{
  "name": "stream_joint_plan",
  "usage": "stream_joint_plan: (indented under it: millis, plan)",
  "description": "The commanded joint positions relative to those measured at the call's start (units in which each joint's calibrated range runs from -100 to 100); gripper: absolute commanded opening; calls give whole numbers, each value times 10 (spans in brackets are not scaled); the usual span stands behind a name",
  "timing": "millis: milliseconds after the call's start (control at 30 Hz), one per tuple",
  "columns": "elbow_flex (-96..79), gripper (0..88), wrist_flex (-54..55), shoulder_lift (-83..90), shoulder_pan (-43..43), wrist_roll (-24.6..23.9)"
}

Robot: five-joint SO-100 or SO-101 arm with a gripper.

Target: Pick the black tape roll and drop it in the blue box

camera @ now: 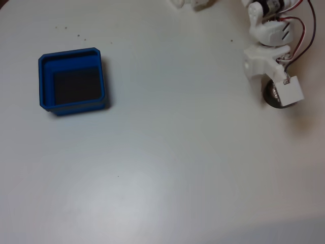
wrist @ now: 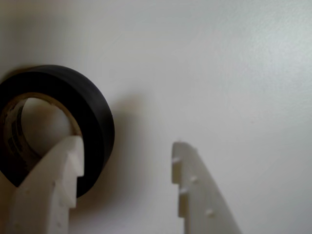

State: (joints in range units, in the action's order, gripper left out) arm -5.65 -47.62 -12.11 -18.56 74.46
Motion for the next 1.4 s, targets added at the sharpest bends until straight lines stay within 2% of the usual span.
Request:
stream_joint_plan:
  millis: [0, 1367]
  plan:
    - [44, 168, 12, 6, -2, -1]
    - [77, 168, 13, 6, -36, 0]
